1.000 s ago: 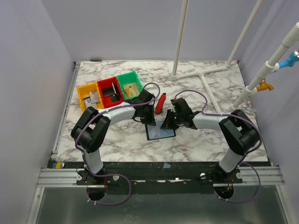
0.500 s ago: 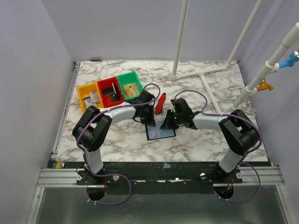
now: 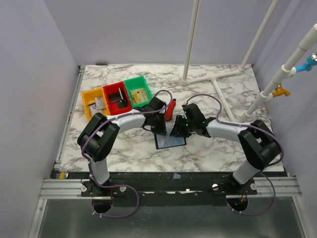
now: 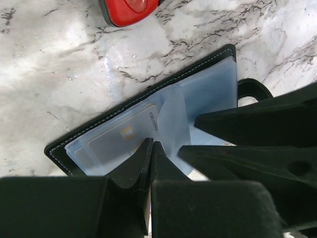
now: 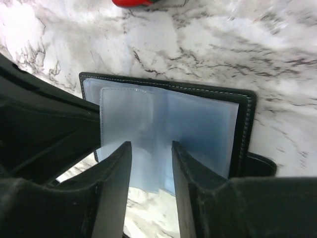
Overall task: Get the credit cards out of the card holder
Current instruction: Remove the credit card from the card holder.
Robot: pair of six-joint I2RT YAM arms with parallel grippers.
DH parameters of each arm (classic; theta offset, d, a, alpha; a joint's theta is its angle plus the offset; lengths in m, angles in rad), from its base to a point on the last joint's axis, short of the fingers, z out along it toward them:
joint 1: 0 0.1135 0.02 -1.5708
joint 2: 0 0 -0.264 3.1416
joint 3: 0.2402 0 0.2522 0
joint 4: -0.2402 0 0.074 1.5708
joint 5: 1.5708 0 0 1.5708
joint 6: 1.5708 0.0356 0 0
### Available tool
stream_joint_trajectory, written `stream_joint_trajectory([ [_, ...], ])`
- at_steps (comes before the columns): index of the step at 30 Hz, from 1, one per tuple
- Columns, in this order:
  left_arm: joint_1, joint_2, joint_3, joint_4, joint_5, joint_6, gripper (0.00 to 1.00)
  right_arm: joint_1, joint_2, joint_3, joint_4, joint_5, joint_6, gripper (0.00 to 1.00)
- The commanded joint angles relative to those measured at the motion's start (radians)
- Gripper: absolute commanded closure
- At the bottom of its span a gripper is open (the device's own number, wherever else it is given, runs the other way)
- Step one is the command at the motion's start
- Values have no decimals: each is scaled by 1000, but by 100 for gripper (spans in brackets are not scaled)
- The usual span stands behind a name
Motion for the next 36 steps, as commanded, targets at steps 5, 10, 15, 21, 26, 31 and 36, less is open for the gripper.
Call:
stream_joint_trajectory([
  [5, -24, -1, 28, 32, 58, -4, 100, 2, -170, 45, -237, 210, -36, 51],
  [10, -47, 18, 50, 43, 71, -30, 100, 3, -306, 21, -296, 324, -26, 47],
  [15, -74, 62, 86, 52, 76, -55, 100, 3, -404, 25, -355, 385, -34, 46],
  [21, -91, 134, 127, 50, 70, -83, 100, 2, -438, 17, -378, 382, -35, 46],
  [26, -92, 174, 142, 54, 70, -88, 100, 2, -442, 14, -377, 371, -34, 46],
  [31, -92, 114, 144, 19, 39, -63, 100, 3, -424, 17, -357, 332, -32, 46],
  [36, -75, 4, 107, -21, -10, -41, 100, 3, -388, 23, -314, 261, -32, 46],
])
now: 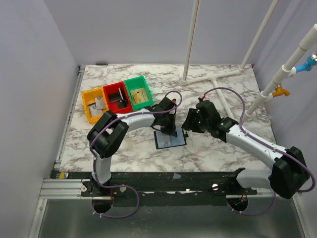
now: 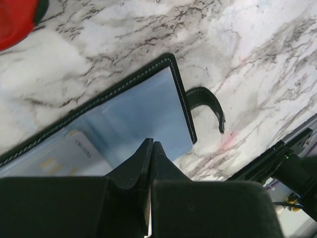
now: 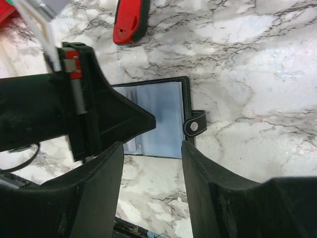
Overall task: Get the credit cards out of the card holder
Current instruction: Remove the credit card from the card holder.
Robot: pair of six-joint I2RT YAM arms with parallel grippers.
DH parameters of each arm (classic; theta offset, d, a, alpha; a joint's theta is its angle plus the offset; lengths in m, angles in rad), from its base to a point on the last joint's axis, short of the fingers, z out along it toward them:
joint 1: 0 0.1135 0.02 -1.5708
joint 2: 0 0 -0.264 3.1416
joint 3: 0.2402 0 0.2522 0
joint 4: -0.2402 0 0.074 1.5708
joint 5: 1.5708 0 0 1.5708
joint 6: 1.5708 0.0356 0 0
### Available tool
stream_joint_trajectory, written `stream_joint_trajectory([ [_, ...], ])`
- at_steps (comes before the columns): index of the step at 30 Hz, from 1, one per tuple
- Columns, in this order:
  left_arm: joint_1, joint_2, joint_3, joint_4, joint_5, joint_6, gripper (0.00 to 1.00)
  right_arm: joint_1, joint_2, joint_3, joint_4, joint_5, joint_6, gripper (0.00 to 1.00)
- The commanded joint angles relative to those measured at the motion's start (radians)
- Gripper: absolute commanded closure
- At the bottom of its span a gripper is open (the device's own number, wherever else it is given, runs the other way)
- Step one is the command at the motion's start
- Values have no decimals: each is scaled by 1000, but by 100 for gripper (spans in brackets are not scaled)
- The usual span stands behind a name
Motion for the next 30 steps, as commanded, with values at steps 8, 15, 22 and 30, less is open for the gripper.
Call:
stream_joint_trajectory([
  [8, 71, -296, -158, -105, -158, 86, 100, 2, 135, 8, 131, -243, -2, 46],
  [15, 103, -330, -241, -83, -148, 100, 100, 3, 264, 18, 236, -353, 22, 46],
  [22, 103, -300, -251, -53, -131, 97, 100, 3, 351, 31, 282, -393, 38, 47],
  [30, 103, -259, -258, -31, -126, 94, 100, 4, 382, 22, 303, -398, 44, 48],
])
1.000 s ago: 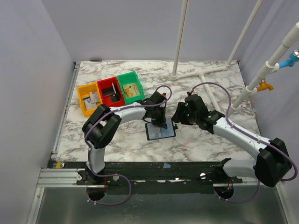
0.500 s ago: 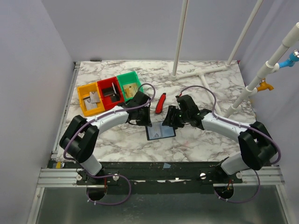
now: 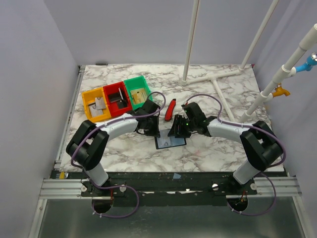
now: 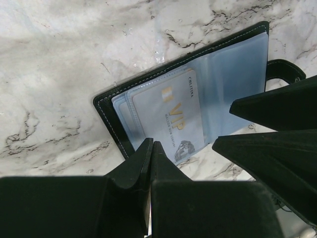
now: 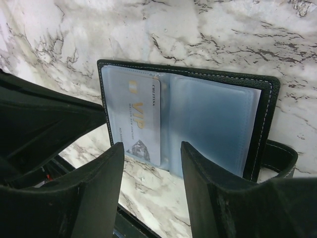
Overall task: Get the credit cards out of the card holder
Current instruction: Remove the credit card from the card holder.
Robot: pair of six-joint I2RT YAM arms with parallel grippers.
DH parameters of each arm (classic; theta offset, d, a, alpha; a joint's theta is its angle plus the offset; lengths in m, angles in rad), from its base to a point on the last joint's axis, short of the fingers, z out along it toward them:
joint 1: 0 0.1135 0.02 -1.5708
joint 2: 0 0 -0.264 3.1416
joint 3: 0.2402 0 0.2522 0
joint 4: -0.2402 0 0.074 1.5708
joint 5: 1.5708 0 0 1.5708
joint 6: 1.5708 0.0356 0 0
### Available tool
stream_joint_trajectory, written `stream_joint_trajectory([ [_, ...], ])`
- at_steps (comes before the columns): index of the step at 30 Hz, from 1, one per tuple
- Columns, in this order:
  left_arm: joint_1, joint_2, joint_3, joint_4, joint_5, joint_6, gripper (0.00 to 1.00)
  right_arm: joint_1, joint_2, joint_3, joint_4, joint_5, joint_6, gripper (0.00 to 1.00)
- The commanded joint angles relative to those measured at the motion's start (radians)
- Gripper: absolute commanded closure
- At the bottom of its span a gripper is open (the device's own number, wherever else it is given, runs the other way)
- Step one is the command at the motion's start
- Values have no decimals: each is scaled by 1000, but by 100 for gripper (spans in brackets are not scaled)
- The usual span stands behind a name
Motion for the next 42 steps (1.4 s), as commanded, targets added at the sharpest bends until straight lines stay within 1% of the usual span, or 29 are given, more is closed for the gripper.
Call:
stream_joint_trajectory([
  [1, -1, 29, -12, 34, 3, 8, 100, 3, 17, 21, 39, -25, 11, 48],
  [22, -26, 94, 16, 56, 33, -8, 100, 3, 55, 4, 63, -27, 30, 49],
  [32, -40, 104, 40, 49, 32, -15, 100, -7, 37, -48, 84, -35, 53, 49],
  [37, -47, 110, 47, 50, 35, -18, 100, -48, 29, -110, 167, -88, 91, 49],
  [42, -59, 121, 63, 45, 36, -20, 100, -115, 39, -199, 305, -212, 143, 49],
])
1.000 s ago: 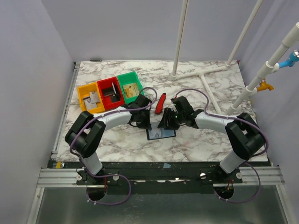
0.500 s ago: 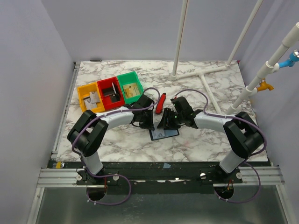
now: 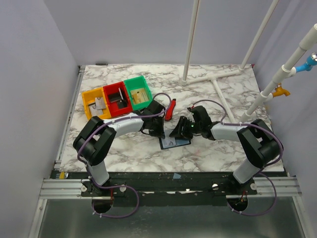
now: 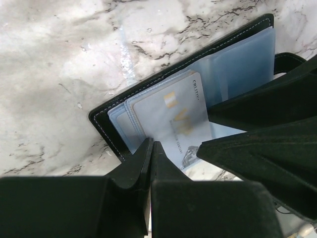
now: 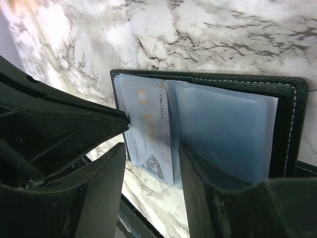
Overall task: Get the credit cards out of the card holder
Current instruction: Remove the credit card from the card holder.
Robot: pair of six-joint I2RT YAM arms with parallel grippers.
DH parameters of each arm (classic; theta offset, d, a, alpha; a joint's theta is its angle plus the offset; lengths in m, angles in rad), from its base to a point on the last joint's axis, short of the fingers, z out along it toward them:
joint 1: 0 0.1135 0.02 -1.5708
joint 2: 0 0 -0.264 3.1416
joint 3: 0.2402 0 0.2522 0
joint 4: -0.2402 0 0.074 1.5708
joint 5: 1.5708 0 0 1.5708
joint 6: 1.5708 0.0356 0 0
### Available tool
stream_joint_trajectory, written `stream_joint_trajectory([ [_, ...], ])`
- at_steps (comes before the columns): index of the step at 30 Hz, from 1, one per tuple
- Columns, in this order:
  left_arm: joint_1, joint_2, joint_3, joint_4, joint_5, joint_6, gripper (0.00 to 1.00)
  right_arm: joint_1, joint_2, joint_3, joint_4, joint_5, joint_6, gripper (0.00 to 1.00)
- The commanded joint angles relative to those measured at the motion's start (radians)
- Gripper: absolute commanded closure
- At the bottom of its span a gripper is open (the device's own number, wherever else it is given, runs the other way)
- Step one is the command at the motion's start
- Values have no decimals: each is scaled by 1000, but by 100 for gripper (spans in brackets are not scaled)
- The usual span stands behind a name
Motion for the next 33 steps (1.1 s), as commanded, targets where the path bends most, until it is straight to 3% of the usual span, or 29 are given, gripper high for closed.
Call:
stream_joint_trajectory([
  [1, -23, 33, 30, -12, 11, -4, 100, -50, 16, -87, 116, -124, 54, 49],
  [33, -41, 105, 83, -56, -6, -13, 100, -179, 71, -214, 392, -304, 165, 67],
])
